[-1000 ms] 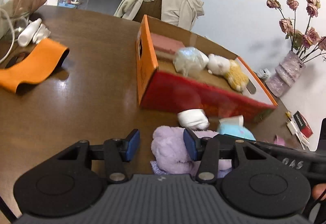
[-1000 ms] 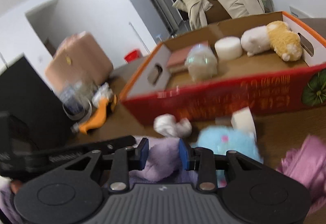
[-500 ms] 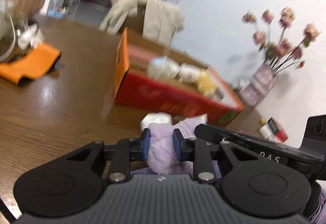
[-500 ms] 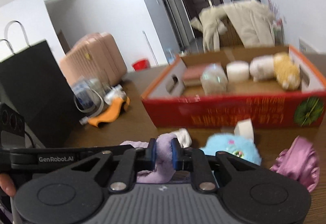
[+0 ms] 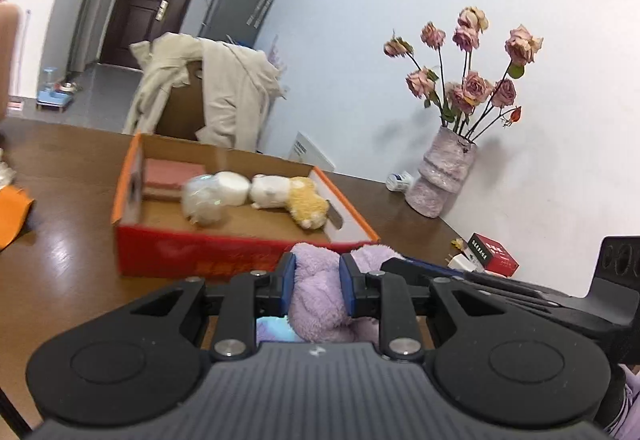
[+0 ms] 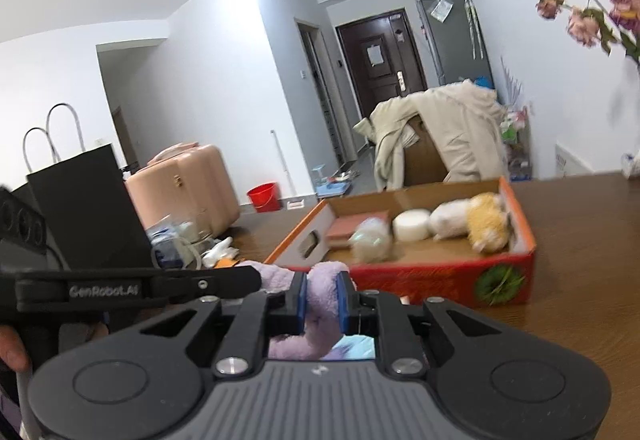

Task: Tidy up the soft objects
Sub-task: 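Close both tools together on the lilac fuzzy headband, then carry the headband into the box and open both tools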

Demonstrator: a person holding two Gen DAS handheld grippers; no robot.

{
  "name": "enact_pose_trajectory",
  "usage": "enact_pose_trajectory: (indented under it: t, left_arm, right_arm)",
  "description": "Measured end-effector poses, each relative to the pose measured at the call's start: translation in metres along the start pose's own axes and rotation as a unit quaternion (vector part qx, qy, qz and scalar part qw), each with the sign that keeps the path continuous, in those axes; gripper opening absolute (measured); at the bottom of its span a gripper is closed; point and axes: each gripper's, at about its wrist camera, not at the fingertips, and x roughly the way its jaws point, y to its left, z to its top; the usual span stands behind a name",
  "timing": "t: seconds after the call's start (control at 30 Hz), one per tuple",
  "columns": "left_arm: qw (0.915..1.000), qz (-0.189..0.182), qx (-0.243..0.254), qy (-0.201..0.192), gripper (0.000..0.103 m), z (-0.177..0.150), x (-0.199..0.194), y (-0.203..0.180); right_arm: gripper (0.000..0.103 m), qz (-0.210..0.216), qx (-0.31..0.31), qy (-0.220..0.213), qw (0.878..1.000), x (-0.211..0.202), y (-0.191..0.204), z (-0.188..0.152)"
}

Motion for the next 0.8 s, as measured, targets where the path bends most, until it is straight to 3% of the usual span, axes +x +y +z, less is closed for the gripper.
enact_pose_trajectory:
  t: [0.13, 0.23, 0.3, 0.5, 0.6, 0.7, 0.8]
  left_arm:
    - [0.9997, -0.002, 0.017, 0.015, 0.024, 0.042, 0.059, -0.001]
    - [0.9989, 0.001, 0.037, 0.029, 0.024, 0.077, 0.12, 0.005]
    - [0.9987, 0.009, 0.023, 0.045, 0.023, 0.093, 0.157, 0.017]
    - [0.9935, 0.054, 0.025, 0.097, 0.024, 0.104, 0.252, 0.064]
    - [0.9885, 0.082, 0.028, 0.124, 0.023, 0.097, 0.274, 0.088]
    - [0.9808, 0.098, 0.003, 0.169, 0.023, 0.091, 0.275, 0.112]
    - [0.9777, 0.115, 0.029, 0.173, 0.023, 0.09, 0.259, 0.12]
  right_arm:
    - [0.015, -0.013, -0.011, 0.005, 1.0, 0.033, -0.039, 0.041]
    - [0.015, -0.033, -0.013, 0.027, 0.999, 0.079, -0.07, 0.077]
    - [0.015, -0.049, -0.005, 0.038, 0.998, 0.11, -0.086, 0.093]
    - [0.015, -0.085, -0.017, 0.105, 0.991, 0.214, -0.115, 0.099]
    - [0.014, -0.1, -0.032, 0.145, 0.984, 0.258, -0.114, 0.086]
    - [0.014, -0.08, -0.028, 0.183, 0.979, 0.277, -0.106, 0.073]
    - [0.015, -0.049, -0.04, 0.2, 0.978, 0.284, -0.09, 0.068]
